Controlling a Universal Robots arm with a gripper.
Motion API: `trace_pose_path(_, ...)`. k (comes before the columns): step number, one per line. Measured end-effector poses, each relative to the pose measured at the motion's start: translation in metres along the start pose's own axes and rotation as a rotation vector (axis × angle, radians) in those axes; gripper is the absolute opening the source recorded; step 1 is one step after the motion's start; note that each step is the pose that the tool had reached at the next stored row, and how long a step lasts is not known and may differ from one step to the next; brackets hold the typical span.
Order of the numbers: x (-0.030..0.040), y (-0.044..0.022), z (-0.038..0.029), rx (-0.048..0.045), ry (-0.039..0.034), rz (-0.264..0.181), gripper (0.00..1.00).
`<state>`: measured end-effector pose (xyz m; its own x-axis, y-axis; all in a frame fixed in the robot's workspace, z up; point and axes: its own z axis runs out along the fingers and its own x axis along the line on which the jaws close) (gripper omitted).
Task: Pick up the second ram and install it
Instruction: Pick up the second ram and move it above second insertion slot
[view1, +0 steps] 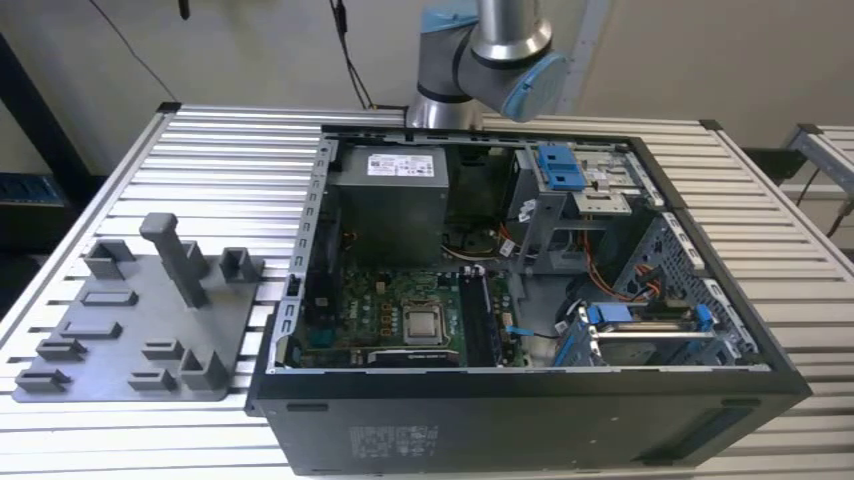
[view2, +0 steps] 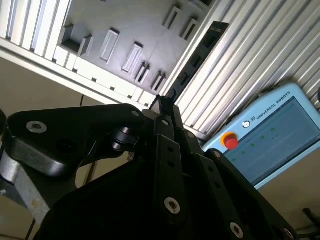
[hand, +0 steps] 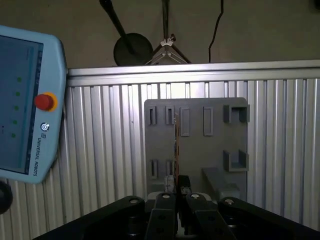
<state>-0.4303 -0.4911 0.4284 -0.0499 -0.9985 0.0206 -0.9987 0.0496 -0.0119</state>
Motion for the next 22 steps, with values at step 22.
trace_pose_path(22,-0.0014,-0.0281,0.0001,-0.0005,0.0001,0.0,0.14)
